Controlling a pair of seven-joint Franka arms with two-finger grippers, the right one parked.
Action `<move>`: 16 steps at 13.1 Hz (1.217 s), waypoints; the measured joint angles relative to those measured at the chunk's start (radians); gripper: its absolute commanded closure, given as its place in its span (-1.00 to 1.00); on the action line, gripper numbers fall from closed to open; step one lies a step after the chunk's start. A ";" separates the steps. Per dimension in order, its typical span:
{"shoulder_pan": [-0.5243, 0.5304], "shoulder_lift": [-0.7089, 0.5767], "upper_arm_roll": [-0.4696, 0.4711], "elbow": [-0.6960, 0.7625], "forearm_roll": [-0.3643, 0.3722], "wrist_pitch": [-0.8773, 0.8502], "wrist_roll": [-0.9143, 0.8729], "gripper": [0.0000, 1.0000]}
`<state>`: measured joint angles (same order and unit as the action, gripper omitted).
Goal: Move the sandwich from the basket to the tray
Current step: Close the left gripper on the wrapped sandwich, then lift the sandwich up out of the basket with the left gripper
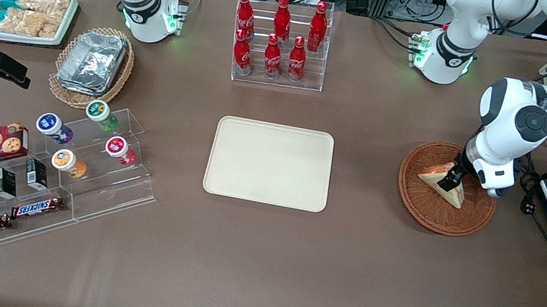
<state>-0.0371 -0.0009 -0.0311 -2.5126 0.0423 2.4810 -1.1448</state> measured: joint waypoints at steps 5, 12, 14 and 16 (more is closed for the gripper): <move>0.000 0.059 0.004 -0.018 0.000 0.098 0.000 -0.66; 0.000 0.093 0.013 -0.014 0.000 0.138 0.002 1.00; 0.000 0.092 0.012 -0.007 0.001 0.145 0.005 1.00; 0.000 0.074 0.012 0.012 0.018 0.135 0.017 1.00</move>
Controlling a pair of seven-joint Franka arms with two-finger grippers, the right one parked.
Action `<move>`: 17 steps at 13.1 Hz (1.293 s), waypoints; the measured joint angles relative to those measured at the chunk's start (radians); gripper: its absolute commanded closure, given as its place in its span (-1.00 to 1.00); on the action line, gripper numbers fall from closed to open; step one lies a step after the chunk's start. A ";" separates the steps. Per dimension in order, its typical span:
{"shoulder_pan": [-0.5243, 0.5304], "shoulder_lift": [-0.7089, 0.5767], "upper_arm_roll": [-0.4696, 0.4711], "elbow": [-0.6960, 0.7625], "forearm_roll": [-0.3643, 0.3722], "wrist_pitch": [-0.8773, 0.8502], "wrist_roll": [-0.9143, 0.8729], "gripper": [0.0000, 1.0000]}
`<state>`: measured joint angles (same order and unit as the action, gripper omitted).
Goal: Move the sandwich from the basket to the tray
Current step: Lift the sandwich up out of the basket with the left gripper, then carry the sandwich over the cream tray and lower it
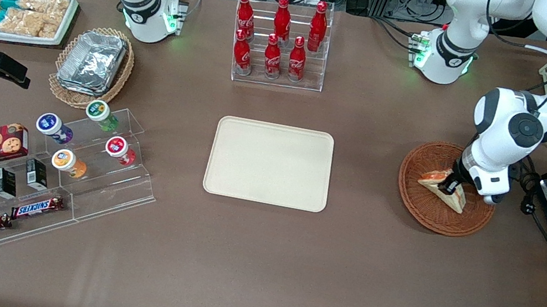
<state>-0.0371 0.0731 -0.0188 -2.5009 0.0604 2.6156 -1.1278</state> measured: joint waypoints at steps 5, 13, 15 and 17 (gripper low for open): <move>-0.001 -0.127 -0.002 0.288 0.016 -0.510 0.244 1.00; -0.011 -0.105 -0.194 0.806 -0.035 -1.012 0.550 1.00; -0.015 -0.045 -0.343 0.832 -0.037 -1.009 0.469 1.00; -0.022 0.036 -0.468 0.839 -0.035 -0.978 0.402 1.00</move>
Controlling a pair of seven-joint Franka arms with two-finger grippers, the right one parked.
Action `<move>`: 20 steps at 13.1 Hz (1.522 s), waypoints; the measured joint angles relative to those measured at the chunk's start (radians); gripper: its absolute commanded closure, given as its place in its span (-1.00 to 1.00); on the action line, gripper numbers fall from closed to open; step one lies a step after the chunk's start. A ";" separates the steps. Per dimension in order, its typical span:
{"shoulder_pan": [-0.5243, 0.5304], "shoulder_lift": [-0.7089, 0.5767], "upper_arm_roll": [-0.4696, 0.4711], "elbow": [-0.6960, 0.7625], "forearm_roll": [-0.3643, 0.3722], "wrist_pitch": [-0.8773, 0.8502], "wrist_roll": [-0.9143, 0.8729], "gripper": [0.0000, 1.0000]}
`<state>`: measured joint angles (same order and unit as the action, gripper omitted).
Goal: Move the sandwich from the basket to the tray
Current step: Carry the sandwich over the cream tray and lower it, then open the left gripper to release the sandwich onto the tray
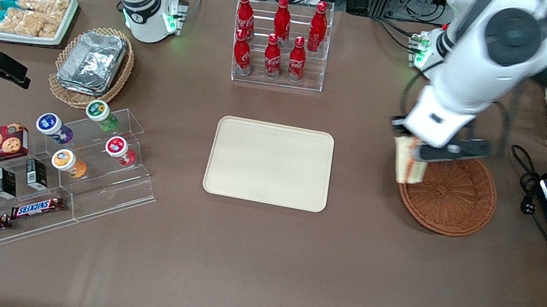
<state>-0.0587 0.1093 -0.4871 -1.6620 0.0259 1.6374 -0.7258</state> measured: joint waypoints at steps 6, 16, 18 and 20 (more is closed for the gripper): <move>-0.078 0.271 -0.076 -0.007 0.032 0.264 -0.018 1.00; -0.138 0.572 -0.076 -0.008 0.254 0.449 -0.157 -0.08; -0.145 0.593 -0.075 -0.007 0.281 0.469 -0.180 -1.00; -0.144 0.598 -0.074 -0.007 0.296 0.472 -0.185 -1.00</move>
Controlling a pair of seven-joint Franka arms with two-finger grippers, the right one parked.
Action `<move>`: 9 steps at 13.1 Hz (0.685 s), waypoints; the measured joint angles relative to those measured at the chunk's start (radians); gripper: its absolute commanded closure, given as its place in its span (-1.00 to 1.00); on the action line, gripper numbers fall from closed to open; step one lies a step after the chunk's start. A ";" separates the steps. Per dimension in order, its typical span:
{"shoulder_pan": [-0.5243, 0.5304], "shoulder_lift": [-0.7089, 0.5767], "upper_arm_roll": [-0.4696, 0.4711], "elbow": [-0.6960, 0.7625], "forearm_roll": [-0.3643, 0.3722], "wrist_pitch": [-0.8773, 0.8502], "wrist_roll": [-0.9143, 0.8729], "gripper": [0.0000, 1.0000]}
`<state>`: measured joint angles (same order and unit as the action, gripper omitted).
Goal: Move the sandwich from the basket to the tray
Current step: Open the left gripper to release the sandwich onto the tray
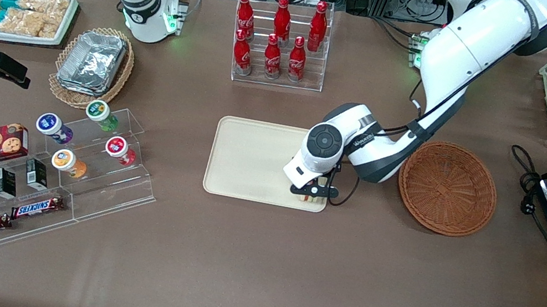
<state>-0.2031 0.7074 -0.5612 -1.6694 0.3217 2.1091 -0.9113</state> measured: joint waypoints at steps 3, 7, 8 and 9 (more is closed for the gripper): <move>0.001 0.000 0.001 0.004 0.002 0.001 -0.001 -1.00; 0.013 -0.039 0.000 0.053 -0.012 -0.044 -0.003 -1.00; 0.024 -0.074 0.001 0.079 -0.045 -0.093 -0.003 -1.00; 0.049 -0.120 -0.002 0.109 -0.083 -0.173 0.021 -1.00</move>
<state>-0.1538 0.5869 -0.5633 -1.5603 0.2388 1.9359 -0.8904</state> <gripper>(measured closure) 0.000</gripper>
